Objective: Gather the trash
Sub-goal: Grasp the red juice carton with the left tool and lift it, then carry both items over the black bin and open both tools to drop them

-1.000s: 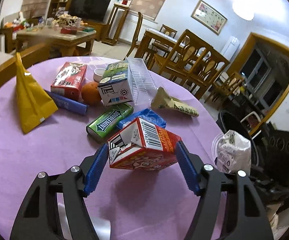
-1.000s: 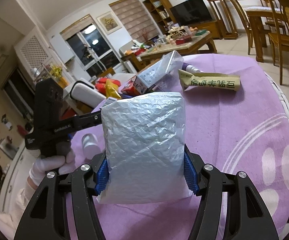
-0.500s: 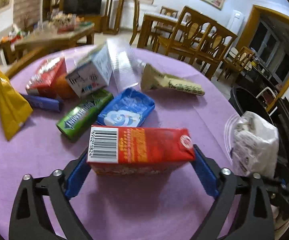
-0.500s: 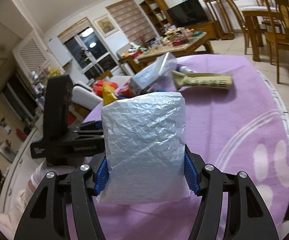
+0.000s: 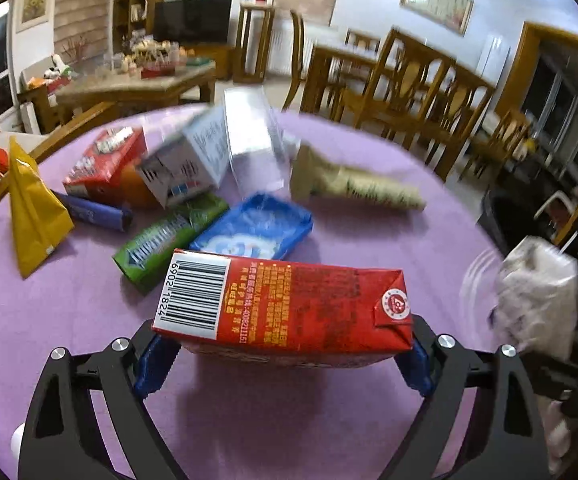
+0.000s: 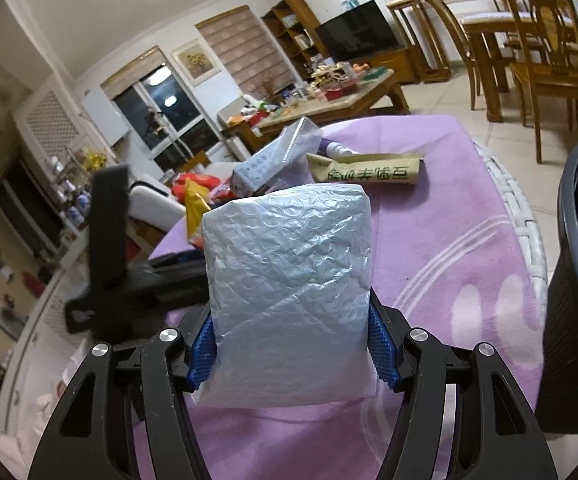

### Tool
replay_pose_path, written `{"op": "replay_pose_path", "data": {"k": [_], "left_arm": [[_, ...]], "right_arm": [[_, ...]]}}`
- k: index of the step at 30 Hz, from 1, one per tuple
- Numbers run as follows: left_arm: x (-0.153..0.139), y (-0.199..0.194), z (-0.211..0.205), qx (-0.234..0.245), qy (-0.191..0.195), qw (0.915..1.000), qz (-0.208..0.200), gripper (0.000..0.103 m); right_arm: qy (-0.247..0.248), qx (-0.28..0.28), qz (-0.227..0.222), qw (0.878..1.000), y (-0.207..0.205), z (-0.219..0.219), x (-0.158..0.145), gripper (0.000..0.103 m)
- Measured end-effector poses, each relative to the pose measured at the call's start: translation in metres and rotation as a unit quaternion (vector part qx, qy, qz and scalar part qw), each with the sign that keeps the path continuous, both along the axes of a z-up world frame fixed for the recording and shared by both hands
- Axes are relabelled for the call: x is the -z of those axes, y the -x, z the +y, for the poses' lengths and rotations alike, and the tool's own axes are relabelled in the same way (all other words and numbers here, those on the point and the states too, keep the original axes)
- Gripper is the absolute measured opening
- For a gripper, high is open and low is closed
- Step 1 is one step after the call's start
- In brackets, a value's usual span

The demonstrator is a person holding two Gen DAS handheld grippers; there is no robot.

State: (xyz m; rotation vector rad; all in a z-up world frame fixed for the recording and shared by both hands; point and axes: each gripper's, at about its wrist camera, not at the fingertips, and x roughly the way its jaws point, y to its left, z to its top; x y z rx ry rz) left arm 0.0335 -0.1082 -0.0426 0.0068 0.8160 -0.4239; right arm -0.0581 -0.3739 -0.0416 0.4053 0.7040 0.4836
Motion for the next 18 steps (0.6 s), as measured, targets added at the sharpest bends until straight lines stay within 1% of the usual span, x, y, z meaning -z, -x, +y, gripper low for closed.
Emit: {"op": "replay_pose_path", "data": {"k": [2, 5, 10, 13, 15, 18], "left_arm": [[-0.006, 0.006, 0.000, 0.000, 0.008, 0.9999, -0.014, 0.089], [-0.013, 0.011, -0.004, 0.007, 0.017, 0.9996, -0.020, 0.089], [-0.029, 0.022, -0.029, 0.039, 0.037, 0.9980, -0.034, 0.089], [-0.040, 0.028, -0.059, 0.070, 0.054, 0.9951, -0.045, 0.089], [-0.043, 0.031, -0.080, 0.089, 0.062, 0.9931, -0.044, 0.089], [-0.045, 0.034, -0.120, 0.125, 0.071, 0.9887, -0.042, 0.089]], "right_arm": [[-0.008, 0.001, -0.002, 1.000, 0.001, -0.003, 0.000, 0.063], [-0.022, 0.006, -0.009, 1.000, 0.004, -0.012, -0.002, 0.063], [-0.037, 0.033, -0.035, 0.998, 0.018, -0.037, -0.014, 0.063], [-0.037, 0.078, -0.057, 0.995, 0.031, -0.069, -0.025, 0.063], [-0.032, 0.116, -0.069, 0.990, 0.041, -0.093, -0.030, 0.063], [-0.017, 0.182, -0.078, 0.980, 0.056, -0.135, -0.033, 0.063]]}}
